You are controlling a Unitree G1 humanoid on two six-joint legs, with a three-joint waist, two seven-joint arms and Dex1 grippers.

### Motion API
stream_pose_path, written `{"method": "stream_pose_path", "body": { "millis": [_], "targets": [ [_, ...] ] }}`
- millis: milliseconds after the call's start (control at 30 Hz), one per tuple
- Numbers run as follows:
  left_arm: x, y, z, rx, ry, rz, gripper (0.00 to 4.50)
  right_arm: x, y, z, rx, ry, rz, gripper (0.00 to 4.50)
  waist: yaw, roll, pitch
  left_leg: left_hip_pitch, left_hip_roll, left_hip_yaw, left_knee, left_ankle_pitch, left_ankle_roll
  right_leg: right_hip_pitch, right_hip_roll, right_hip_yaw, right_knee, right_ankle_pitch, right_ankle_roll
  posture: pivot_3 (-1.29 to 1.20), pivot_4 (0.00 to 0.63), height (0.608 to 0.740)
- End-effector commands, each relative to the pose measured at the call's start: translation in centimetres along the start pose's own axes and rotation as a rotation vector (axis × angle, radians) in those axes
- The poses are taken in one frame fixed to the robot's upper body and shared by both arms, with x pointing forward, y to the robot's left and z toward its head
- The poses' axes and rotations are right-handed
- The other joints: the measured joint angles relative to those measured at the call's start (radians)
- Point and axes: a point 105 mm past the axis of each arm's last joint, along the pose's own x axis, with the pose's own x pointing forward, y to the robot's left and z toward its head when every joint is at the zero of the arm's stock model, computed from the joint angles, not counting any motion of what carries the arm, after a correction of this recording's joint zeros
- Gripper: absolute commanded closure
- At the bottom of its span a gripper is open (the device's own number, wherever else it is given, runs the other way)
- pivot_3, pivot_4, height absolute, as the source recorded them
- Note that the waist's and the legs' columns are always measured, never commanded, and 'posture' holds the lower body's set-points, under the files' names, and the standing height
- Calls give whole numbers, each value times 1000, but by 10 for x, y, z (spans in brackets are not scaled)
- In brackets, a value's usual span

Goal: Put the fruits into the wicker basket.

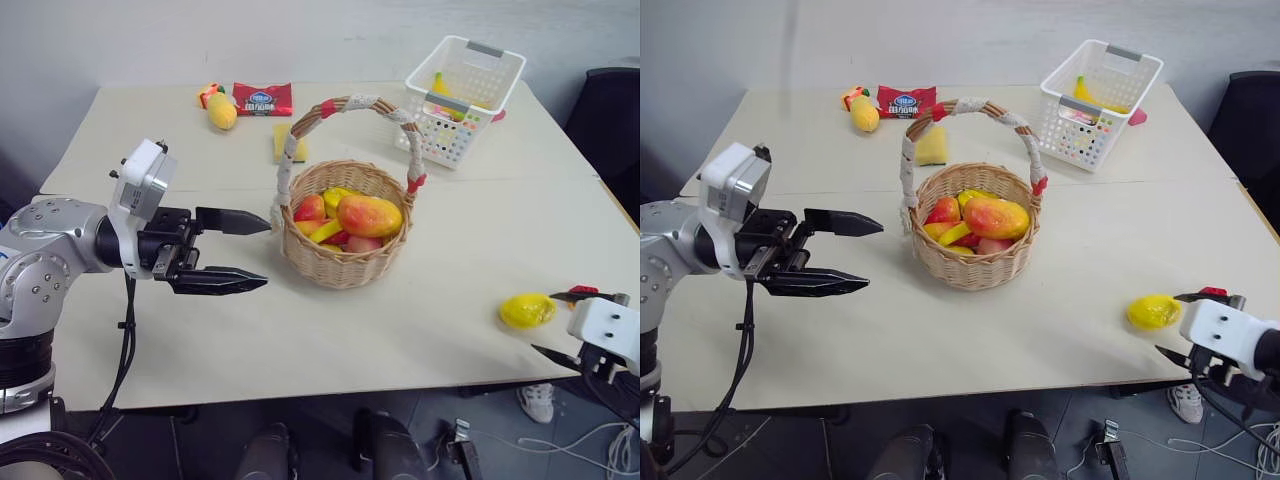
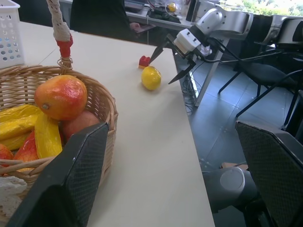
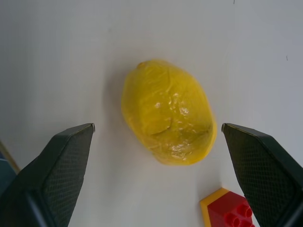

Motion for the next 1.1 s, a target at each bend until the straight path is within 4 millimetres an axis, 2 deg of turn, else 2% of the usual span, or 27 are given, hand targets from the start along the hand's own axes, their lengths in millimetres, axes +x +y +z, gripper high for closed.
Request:
{"method": "stream_pose_path", "body": {
  "millis": [33, 67, 167, 300, 333, 400, 467, 500, 633, 700, 767, 867, 933, 1000, 1033, 1067, 1100],
  "targets": [
    [-2, -5, 14, 64, -8, 5, 21, 8, -6, -6, -64, 9, 8, 0, -4, 0, 0, 0, 0, 0, 0, 0, 0, 0, 0, 0, 0, 0, 0, 0, 150, 740],
    [-2, -5, 15, 66, -7, 7, 21, 12, -8, -6, -61, 4, 2, 0, -4, 1, 1, 0, 0, 0, 0, 0, 0, 0, 0, 0, 0, 0, 0, 0, 150, 740],
    [-2, -4, 16, 70, -3, 13, 0, 19, -10, -7, -46, -19, 1, 589, -6, 3, 2, 0, 0, 0, 0, 0, 0, 0, 0, 0, 1, 0, 0, 0, 150, 740],
    [-4, -2, 18, 84, 0, 26, 0, 22, -9, -5, -21, -50, 11, 1823, -5, 3, 2, 0, 0, 0, 0, 0, 0, 0, 0, -1, 1, 0, 0, 0, 150, 740],
    [-4, -1, 18, 87, -1, 31, 0, 21, -9, -4, 6, -70, 8, 1990, -5, 3, 2, 0, 0, 0, 0, 0, 0, 0, 0, -1, 1, 0, 0, 0, 150, 740],
    [-5, 1, 19, 93, -4, 42, 0, 18, -11, 4, 95, -132, -4, 2024, -5, 3, 2, 0, 0, 0, 0, 0, 0, 0, 0, -1, 1, 0, 0, 0, 150, 740],
    [-7, 4, 20, 95, -11, 56, 0, 13, -10, 29, 239, -257, 23, 2025, -4, 4, 2, 0, 0, 0, 0, 0, 0, 0, 0, 0, 1, 0, 0, 0, 150, 740],
    [-8, 6, 21, 94, -18, 64, 0, 10, -8, 47, 300, -335, 55, 2025, -4, 4, 2, 0, 1, -1, 0, 0, 0, 0, 0, -1, 1, 0, 0, 0, 150, 740],
    [-11, 12, 22, 95, -31, 91, 0, 4, -6, 114, 411, -546, 160, 2026, -7, 4, 2, 0, 1, -1, 1, 0, 0, 0, 0, 0, 2, 0, 0, 0, 150, 740],
    [-13, 15, 22, 99, -30, 103, 0, 11, -19, 172, 442, -719, 166, 2026, -12, 4, 2, 0, 1, -1, 2, 0, 0, 0, 0, 0, 3, 0, 0, 0, 150, 740],
    [-14, 16, 23, 104, -30, 109, 0, 18, -28, 211, 447, -802, 170, 2026, -17, 5, 3, 0, 1, 0, 2, 0, -1, -1, -2, 0, 1, 1, -2, 0, 150, 740],
    [-13, 18, 24, 121, -29, 114, 0, 37, -34, 257, 431, -868, 193, 2026, -11, 5, 3, -1, 2, -2, 1, 0, -3, -5, -3, 0, 5, -1, -6, 0, 150, 740],
    [-13, 19, 25, 127, -28, 115, 0, 49, -36, 276, 429, -884, 199, 2026, -7, 4, 3, -4, 2, -3, 1, -1, -5, -8, -1, -2, 8, -3, -10, 0, 150, 740],
    [-13, 19, 25, 138, -25, 119, 0, 68, -35, 290, 414, -862, 189, 2026, -2, 4, 3, -17, 1, -3, 3, 0, -3, -21, -1, -6, 11, -3, -10, 0, 150, 740],
    [-13, 19, 26, 141, -26, 120, 0, 77, -33, 295, 404, -849, 192, 2026, -3, 4, 3, -18, 0, -3, 3, 0, -3, -21, -1, -9, 11, -3, -10, 0, 150, 740],
    [-13, 19, 27, 144, -27, 122, 0, 84, -32, 296, 401, -828, 180, 1479, -3, 4, 3, -19, -1, -1, 3, 0, -3, -21, -1, -11, 11, -3, -10, 0, 150, 740],
    [-13, 19, 27, 145, -28, 122, 0, 89, -32, 297, 400, -815, 170, 1479, -4, 4, 3, -20, -2, -1, 3, 0, -2, -21, -1, -13, 10, -3, -10, 0, 150, 740]
  ]
}}
